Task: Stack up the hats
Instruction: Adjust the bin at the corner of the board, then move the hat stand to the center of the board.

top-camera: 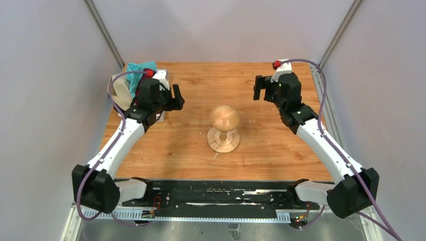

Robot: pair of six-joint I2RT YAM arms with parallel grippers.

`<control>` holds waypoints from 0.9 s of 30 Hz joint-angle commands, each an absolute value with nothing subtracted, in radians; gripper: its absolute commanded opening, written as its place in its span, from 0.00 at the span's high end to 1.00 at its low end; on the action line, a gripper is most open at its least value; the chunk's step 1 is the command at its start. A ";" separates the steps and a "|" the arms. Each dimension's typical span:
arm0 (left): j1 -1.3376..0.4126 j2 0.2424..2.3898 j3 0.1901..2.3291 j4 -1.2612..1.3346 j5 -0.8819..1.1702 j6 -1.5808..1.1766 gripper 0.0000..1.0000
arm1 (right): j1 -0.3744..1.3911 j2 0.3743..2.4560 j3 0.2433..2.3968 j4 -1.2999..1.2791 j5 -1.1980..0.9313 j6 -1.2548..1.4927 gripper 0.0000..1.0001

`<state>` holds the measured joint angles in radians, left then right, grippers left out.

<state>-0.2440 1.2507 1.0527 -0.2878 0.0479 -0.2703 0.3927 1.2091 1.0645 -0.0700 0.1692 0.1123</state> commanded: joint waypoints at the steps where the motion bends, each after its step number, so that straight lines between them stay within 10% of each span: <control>1: -0.288 1.158 0.938 -0.316 0.087 -0.320 0.25 | 0.368 1.231 1.151 -0.096 0.202 0.107 0.01; 27: -0.831 0.976 0.556 -0.118 0.106 -0.610 0.06 | 0.288 1.307 1.208 -0.078 0.144 0.129 0.01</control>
<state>-0.7589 0.9554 0.5800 -0.2527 0.1001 -0.5468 0.3111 1.3075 1.1717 -0.0837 0.1642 0.1131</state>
